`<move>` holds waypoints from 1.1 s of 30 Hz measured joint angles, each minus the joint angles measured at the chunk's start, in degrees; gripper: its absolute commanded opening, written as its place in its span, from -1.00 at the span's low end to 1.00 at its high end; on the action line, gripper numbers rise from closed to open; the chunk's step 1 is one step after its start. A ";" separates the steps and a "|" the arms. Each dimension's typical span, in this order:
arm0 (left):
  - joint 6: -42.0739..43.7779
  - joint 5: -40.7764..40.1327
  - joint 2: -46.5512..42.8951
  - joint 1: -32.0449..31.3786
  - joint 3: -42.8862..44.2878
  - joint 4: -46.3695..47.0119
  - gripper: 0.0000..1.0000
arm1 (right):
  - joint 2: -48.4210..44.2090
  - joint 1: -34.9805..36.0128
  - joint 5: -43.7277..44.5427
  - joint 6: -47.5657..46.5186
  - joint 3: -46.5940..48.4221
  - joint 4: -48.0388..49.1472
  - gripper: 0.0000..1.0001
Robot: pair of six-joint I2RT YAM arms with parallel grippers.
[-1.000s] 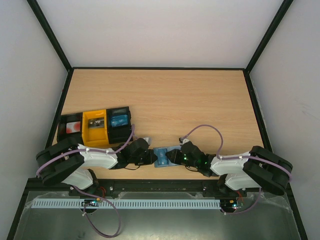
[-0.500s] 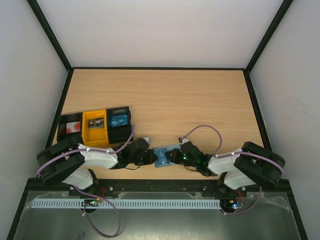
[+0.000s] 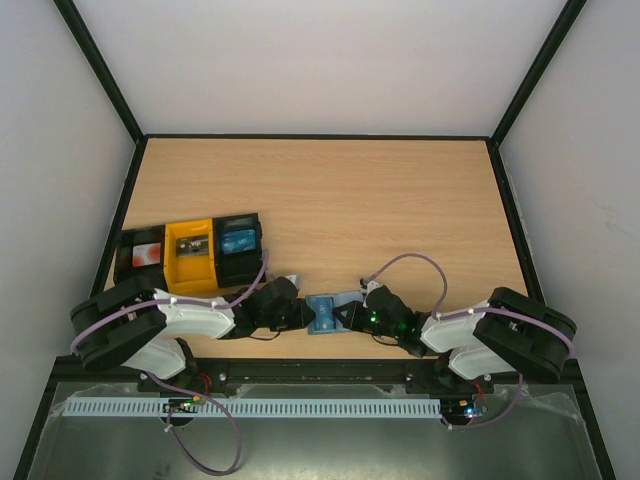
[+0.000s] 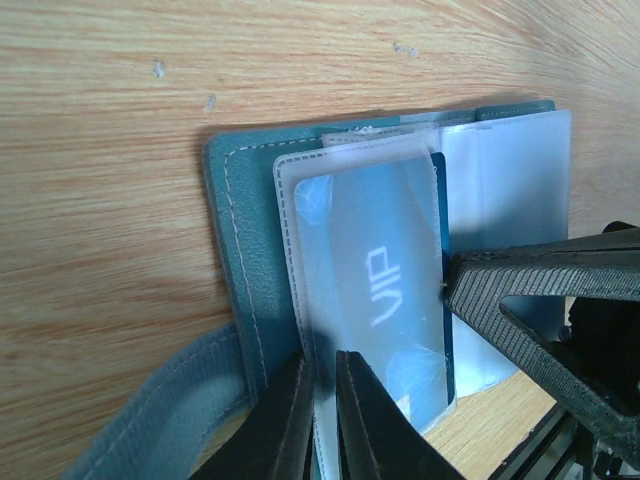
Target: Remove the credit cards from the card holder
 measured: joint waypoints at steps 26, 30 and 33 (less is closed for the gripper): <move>-1.33 -2.34 -2.54 -0.11 -0.61 -2.14 -0.62 | -7.74 -0.24 1.14 0.39 -1.14 -2.60 -0.96; -1.25 -2.27 -2.56 -0.11 -0.48 -2.29 -0.44 | -6.60 -0.24 0.59 0.31 -1.01 -2.67 -0.92; -1.44 -2.51 -3.17 -0.13 0.22 -3.82 -0.42 | -4.24 -0.24 -0.50 0.17 -0.83 -2.16 -0.91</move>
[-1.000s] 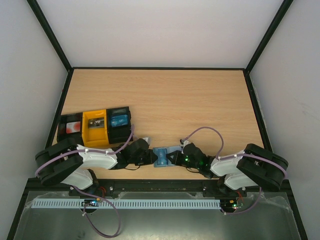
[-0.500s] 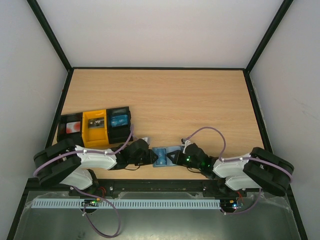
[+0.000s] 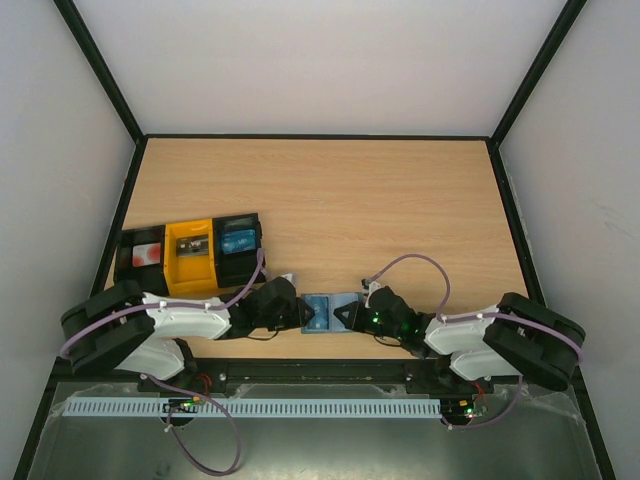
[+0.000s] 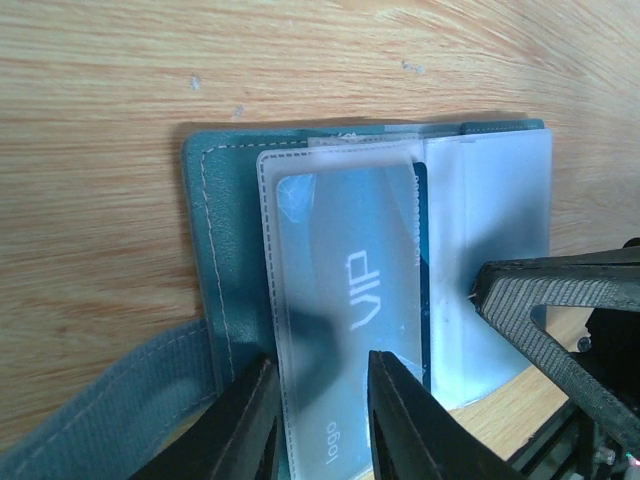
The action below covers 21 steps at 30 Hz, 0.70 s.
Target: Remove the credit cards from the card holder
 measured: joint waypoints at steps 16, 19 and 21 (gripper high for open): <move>-1.11 -3.13 -7.41 0.00 0.28 -5.14 -0.50 | 3.26 0.00 -1.46 0.02 1.66 0.61 -0.86; -0.68 -2.80 -7.02 0.00 0.26 -3.76 -0.74 | 3.28 0.00 -1.44 0.35 1.73 0.55 -0.75; -0.11 -2.38 -5.84 0.00 0.26 -2.82 -0.82 | 3.50 0.00 -1.44 0.35 2.16 0.39 -0.75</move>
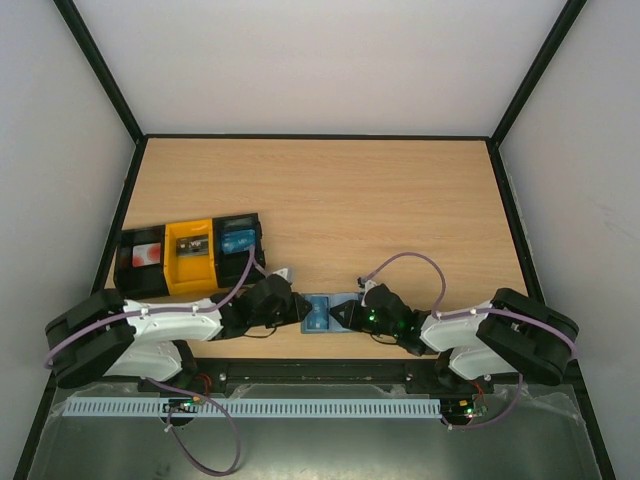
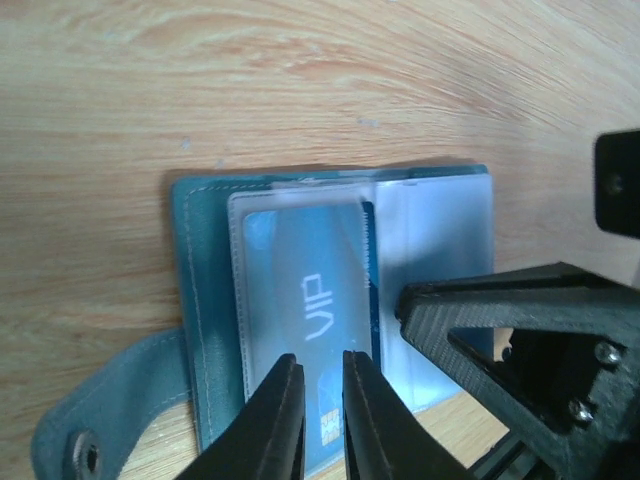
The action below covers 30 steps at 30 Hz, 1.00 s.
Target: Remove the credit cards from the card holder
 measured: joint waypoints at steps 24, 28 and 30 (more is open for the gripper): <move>0.35 1.01 6.27 0.02 -2.19 5.79 -0.95 | 5.18 0.00 -0.68 0.57 1.44 3.93 -0.69; 0.31 1.09 6.29 0.02 -2.43 6.32 -0.95 | 6.03 -0.04 -1.11 0.74 1.44 5.01 -0.70; 0.31 1.11 6.32 0.02 -2.47 6.43 -0.95 | 6.29 -0.04 -1.14 0.79 1.44 5.35 -0.69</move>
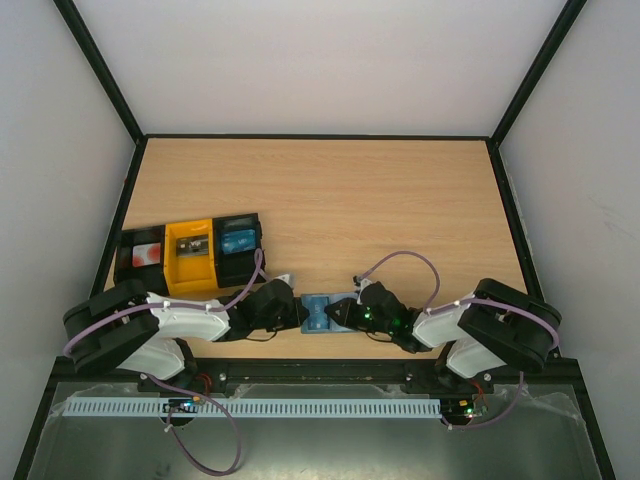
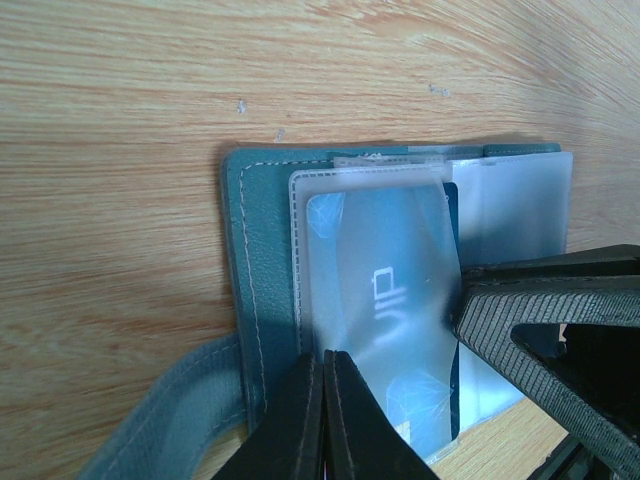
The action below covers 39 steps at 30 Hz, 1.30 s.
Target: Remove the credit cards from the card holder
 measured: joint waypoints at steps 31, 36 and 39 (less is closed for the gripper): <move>0.00 0.17 0.28 0.00 -0.46 1.36 -0.95 | -1.38 -0.26 1.79 0.76 2.56 -5.75 -0.62; 0.00 0.15 0.33 0.00 -0.46 1.38 -0.95 | -0.79 -0.31 0.72 0.76 2.49 -4.50 -0.74; 0.02 0.15 0.42 0.00 -0.46 1.51 -0.95 | -0.79 -0.42 0.55 0.70 2.12 -4.13 -0.83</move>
